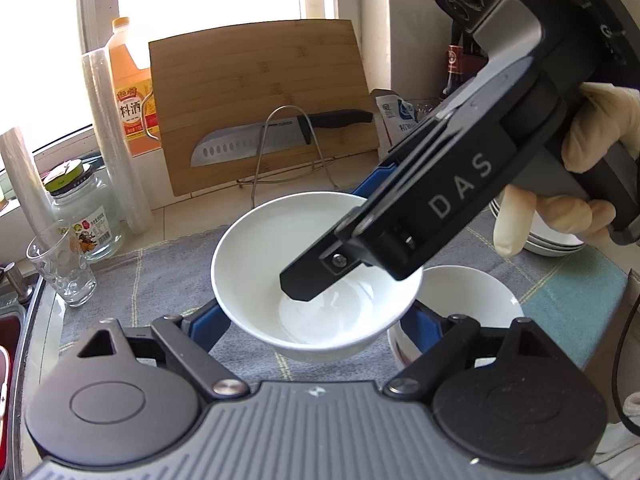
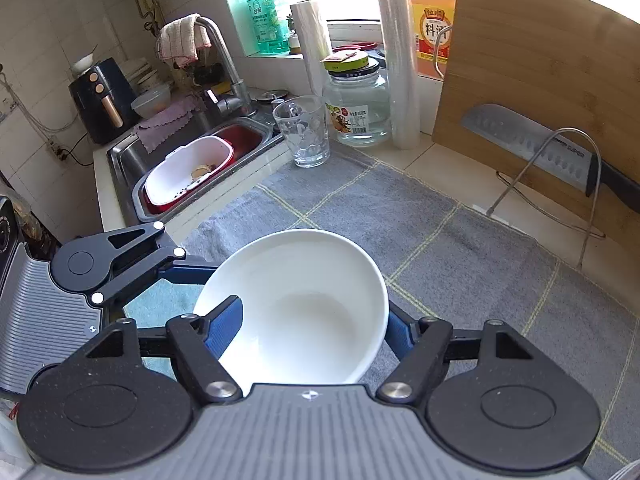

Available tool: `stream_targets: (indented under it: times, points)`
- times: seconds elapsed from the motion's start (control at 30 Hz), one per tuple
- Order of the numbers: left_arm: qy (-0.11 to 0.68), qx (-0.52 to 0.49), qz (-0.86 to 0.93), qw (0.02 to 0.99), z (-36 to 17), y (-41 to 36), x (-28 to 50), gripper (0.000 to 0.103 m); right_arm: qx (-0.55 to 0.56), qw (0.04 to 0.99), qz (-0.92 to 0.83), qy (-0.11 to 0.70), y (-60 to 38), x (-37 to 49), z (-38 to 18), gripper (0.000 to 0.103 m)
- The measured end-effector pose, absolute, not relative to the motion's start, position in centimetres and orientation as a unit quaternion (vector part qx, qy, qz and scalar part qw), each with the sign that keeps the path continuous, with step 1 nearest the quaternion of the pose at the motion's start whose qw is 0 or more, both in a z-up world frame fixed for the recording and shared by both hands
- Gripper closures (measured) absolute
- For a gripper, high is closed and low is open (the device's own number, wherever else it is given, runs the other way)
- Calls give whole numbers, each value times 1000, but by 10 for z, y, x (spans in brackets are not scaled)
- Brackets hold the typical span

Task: Organize plates and bowls
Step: 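Lower the white bowl onto the nested bowls and open the right tool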

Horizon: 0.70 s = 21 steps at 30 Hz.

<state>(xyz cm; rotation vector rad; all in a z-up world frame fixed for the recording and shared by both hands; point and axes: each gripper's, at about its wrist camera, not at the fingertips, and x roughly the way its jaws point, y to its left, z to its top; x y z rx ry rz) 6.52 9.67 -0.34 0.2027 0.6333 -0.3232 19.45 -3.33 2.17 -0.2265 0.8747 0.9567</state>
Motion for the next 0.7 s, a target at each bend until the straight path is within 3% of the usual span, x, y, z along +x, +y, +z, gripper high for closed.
stream_targets:
  times: [0.7]
  points:
    - [317, 118, -232, 912, -9, 44, 50, 12, -78, 814, 396, 418, -105, 163, 17, 24]
